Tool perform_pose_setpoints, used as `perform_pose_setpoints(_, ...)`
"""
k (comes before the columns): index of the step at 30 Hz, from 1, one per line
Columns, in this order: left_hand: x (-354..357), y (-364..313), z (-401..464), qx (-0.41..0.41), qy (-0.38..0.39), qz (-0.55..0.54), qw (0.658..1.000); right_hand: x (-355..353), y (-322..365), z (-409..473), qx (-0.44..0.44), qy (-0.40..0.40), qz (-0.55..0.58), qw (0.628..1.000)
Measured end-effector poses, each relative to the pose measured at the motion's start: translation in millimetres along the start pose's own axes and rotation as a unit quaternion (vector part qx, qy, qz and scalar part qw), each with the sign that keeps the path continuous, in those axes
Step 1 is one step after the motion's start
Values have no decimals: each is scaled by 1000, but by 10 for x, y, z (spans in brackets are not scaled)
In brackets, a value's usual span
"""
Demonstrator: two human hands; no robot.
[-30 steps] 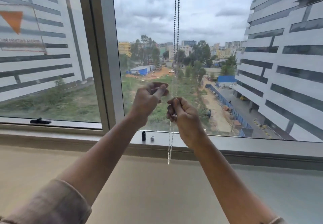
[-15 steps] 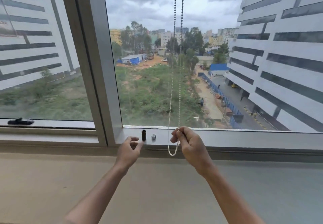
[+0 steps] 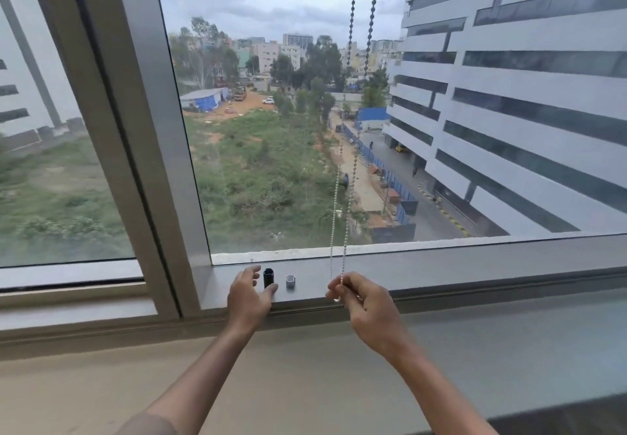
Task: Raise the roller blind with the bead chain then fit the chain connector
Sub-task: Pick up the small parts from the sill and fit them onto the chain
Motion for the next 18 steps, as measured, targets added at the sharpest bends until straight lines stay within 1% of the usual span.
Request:
perform_pose_setpoints(12, 151, 122, 196, 46, 0, -61, 997, 150, -187, 88, 31, -50, -18, 998)
perform_pose_setpoints(18, 177, 168, 59, 65, 2, -106, 992, 176, -183, 98, 42, -66, -47, 996)
Point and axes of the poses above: each hand's wrist, its own z-axis towards the middle knuckle, its own x-axis out of the palm, y = z × x, the point moved 6 cm from there along z, towards the middle knuckle
